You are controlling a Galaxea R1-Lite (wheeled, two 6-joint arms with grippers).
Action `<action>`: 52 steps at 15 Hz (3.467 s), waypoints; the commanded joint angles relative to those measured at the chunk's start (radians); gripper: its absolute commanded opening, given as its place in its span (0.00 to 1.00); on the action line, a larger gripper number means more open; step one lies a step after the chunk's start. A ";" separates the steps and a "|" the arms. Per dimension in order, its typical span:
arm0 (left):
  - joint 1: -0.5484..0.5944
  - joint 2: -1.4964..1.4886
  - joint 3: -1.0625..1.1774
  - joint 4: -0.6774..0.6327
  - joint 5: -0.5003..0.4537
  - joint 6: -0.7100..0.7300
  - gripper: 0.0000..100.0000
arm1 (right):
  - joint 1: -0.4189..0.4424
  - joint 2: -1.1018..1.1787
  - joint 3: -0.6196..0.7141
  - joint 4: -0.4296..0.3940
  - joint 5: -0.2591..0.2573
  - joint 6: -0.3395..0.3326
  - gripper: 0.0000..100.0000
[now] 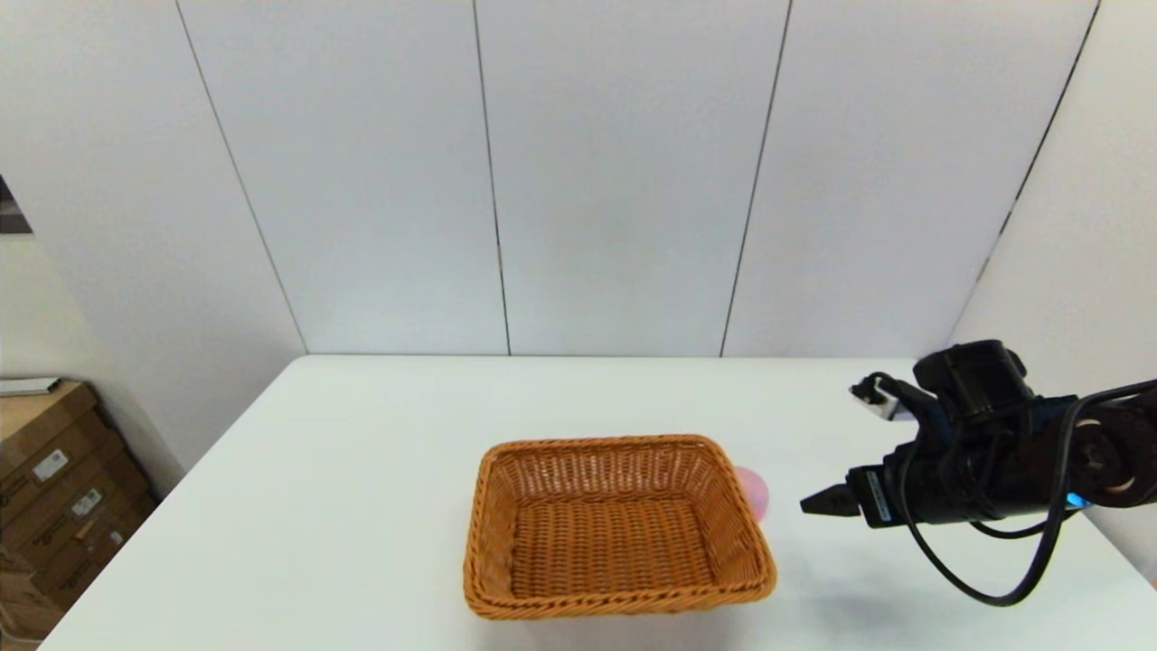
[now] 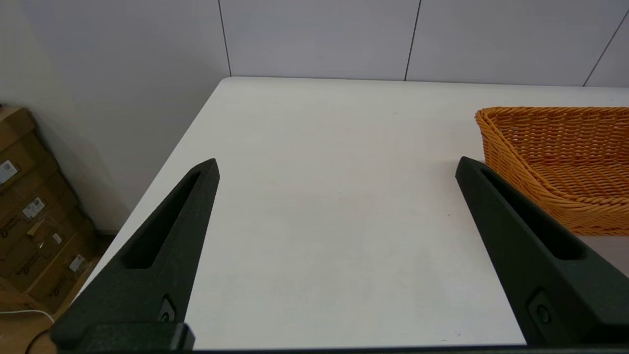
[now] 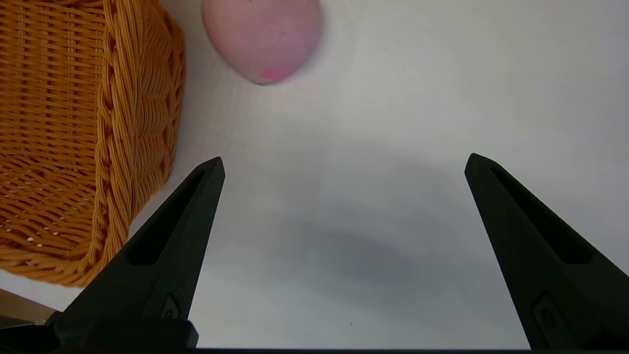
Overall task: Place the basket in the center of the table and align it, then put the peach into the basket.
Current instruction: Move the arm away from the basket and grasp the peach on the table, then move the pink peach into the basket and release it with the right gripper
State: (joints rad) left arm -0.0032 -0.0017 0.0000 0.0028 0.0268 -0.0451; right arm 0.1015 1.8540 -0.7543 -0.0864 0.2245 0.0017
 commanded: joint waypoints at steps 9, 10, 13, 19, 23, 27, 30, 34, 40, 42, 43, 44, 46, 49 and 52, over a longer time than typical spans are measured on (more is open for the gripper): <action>0.000 0.000 0.000 -0.001 0.001 0.001 1.00 | 0.067 0.169 -0.102 -0.004 0.021 0.057 1.00; 0.000 0.000 0.000 -0.001 0.001 0.001 1.00 | 0.069 0.174 -0.116 -0.004 0.023 0.057 1.00; 0.000 0.000 0.000 -0.001 0.001 -0.001 1.00 | 0.089 0.198 -0.146 -0.004 0.021 0.067 1.00; 0.000 0.000 0.000 -0.001 0.002 -0.007 1.00 | 0.126 0.240 -0.171 -0.012 0.018 0.080 1.00; 0.000 0.000 0.000 -0.001 0.002 -0.013 1.00 | 0.129 0.248 -0.177 -0.013 0.018 0.080 1.00; 0.000 0.000 0.000 -0.001 0.004 -0.015 1.00 | 0.127 0.261 -0.191 -0.033 0.018 0.080 1.00; 0.000 0.000 0.000 -0.001 0.004 -0.015 1.00 | 0.127 0.283 -0.217 -0.033 0.018 0.083 1.00; 0.000 0.000 0.000 -0.001 0.004 -0.016 1.00 | 0.127 0.309 -0.234 -0.033 0.016 0.083 0.00; 0.000 0.000 0.000 -0.001 0.004 -0.016 1.00 | 0.127 0.306 -0.232 -0.035 0.018 0.083 0.00; 0.000 0.000 0.000 -0.001 0.004 -0.018 1.00 | 0.126 0.303 -0.231 -0.035 0.018 0.083 0.00; 0.000 0.000 0.000 -0.001 0.004 -0.018 1.00 | 0.124 0.301 -0.227 -0.035 0.016 0.083 0.00; 0.000 0.000 0.000 -0.001 0.004 -0.018 1.00 | 0.118 0.298 -0.224 -0.033 0.016 0.084 0.00; 0.000 0.000 0.000 -0.001 0.004 -0.018 1.00 | 0.095 0.264 -0.212 -0.033 0.016 0.087 0.00; 0.000 0.000 0.000 -0.003 0.004 -0.019 1.00 | 0.046 0.096 -0.206 -0.033 0.023 0.187 0.00; 0.000 0.000 0.000 -0.003 0.004 -0.024 1.00 | 0.055 -0.076 -0.208 -0.035 0.023 0.198 0.00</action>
State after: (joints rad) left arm -0.0032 -0.0013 0.0000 0.0009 0.0298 -0.0677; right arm 0.1553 1.9609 -0.9617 -0.1179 0.2434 0.1823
